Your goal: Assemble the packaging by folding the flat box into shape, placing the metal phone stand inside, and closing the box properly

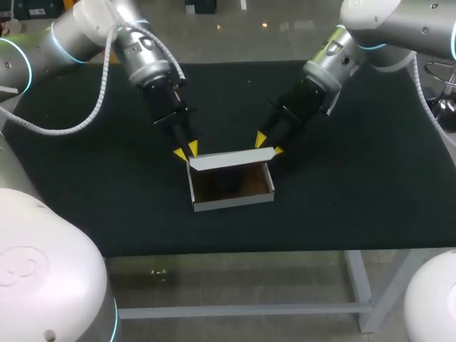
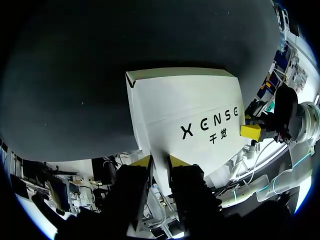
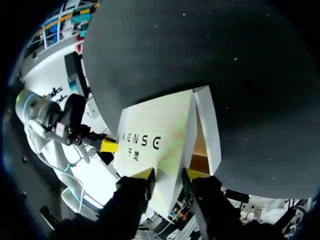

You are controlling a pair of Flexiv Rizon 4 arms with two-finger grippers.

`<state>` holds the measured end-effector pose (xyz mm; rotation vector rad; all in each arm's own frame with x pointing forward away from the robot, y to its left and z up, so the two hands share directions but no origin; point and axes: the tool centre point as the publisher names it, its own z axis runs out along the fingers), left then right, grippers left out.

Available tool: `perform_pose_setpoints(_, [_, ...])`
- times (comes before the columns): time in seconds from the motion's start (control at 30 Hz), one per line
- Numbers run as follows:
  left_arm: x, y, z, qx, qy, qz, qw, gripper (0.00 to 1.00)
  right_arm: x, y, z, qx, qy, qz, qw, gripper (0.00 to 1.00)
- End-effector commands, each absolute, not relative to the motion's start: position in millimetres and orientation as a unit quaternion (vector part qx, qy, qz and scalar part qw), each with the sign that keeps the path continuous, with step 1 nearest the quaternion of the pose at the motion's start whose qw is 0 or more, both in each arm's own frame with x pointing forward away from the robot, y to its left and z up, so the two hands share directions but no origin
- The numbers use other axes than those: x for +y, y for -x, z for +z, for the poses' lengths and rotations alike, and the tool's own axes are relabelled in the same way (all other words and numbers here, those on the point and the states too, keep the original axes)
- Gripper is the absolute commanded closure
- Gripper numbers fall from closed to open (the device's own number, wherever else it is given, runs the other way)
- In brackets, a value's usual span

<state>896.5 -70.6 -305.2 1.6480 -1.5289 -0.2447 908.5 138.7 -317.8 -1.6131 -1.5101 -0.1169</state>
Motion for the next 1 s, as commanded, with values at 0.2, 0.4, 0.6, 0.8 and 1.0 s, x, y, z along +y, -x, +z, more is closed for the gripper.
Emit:
perform_pose_setpoints(0.2, [-76.0,-905.3,-306.0,-0.604,-0.652,-0.118,0.443,0.78,144.1,-915.8,-316.1,-0.610,0.648,-0.042,0.455,0.61])
perform_pose_setpoints(0.4, [-77.3,-906.6,-305.2,-0.600,-0.651,-0.122,0.448,0.79,145.3,-916.8,-315.3,-0.610,0.647,-0.040,0.456,0.63])
perform_pose_setpoints(0.6, [-79.1,-906.4,-303.4,-0.597,-0.650,-0.121,0.454,0.80,146.5,-916.9,-314.7,-0.610,0.646,-0.040,0.456,0.63])
perform_pose_setpoints(0.8, [-80.6,-905.4,-303.9,-0.589,-0.655,-0.114,0.460,0.78,147.1,-916.8,-314.6,-0.610,0.646,-0.041,0.457,0.64])
perform_pose_setpoints(1.0, [-77.1,-904.9,-307.9,-0.573,-0.665,-0.091,0.470,0.78,146.6,-916.1,-315.6,-0.606,0.648,-0.042,0.459,0.64])
